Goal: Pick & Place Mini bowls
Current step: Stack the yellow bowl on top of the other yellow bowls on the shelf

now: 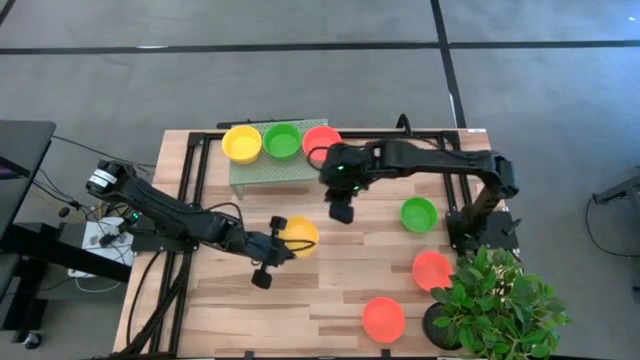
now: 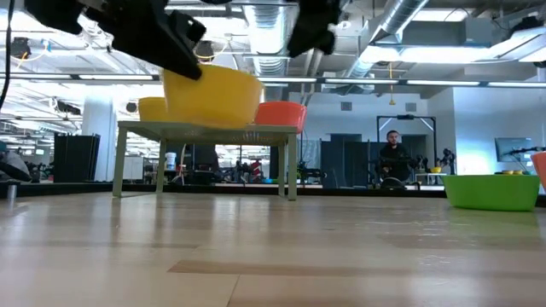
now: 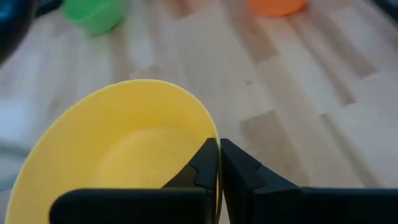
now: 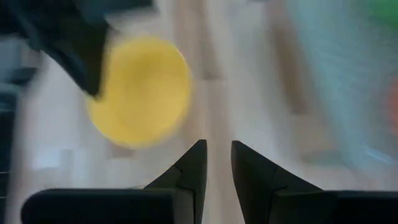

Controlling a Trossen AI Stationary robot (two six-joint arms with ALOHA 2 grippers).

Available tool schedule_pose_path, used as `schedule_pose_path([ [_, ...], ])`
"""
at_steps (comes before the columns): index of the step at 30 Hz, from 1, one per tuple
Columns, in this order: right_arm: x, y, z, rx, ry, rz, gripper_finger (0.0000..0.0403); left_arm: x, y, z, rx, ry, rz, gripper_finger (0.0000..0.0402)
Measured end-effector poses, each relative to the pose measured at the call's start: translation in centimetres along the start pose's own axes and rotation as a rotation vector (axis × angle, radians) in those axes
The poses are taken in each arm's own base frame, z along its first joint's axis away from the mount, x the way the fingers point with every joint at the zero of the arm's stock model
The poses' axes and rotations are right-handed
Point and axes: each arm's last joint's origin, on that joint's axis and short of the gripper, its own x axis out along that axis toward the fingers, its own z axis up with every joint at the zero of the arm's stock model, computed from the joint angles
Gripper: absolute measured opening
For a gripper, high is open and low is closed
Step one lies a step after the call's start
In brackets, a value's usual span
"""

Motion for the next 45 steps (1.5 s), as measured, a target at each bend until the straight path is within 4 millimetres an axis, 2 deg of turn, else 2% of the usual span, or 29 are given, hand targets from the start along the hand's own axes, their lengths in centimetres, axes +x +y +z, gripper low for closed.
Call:
schedule_pose_path([
  [3,-2.5,-0.1,-0.5,-0.020,-0.028,-0.098,0.0069,-2.0,0.8,0.0,-0.001,0.009,0.075,0.0010],
  [6,-3.5,-0.2,-1.6,-0.031,-0.058,-0.102,0.0069,-4.7,1.8,-0.1,-0.013,-0.007,0.157,0.0011],
  [13,-0.5,-0.9,-6.7,0.022,-0.055,-0.089,0.0069,-10.7,4.7,-0.5,-0.035,-0.118,0.342,0.0011],
  [16,1.4,-1.2,-9.1,0.063,-0.047,-0.073,0.0069,-12.6,6.3,-1.0,-0.072,-0.142,0.458,0.0012],
  [19,2.7,-1.0,-10.8,0.062,-0.070,-0.062,0.0069,-14.1,8.0,-1.8,-0.142,-0.137,0.595,0.0011],
  [21,3.5,-0.9,-11.2,0.049,-0.097,-0.053,0.0069,-14.9,9.2,-2.4,-0.188,-0.124,0.663,0.0011],
  [23,4.1,-0.8,-11.9,0.045,-0.080,-0.050,0.0069,-15.3,10.2,-3.1,-0.233,-0.094,0.725,0.0012],
  [28,4.5,-0.1,-11.5,0.030,-0.136,-0.029,0.0069,-15.5,12.6,-5.2,-0.349,0.041,0.843,0.0011],
  [34,4.2,0.5,-11.1,0.011,-0.185,-0.009,0.0069,-14.2,14.7,-6.4,-0.443,0.070,0.743,0.0011],
  [38,4.2,0.5,-11.1,0.011,-0.186,-0.009,0.0069,-13.1,15.7,-7.0,-0.469,0.134,0.752,0.0014],
  [45,4.2,0.5,-11.1,0.011,-0.186,-0.009,0.0069,-11.4,16.6,-7.6,-0.485,0.204,0.715,0.0013],
])
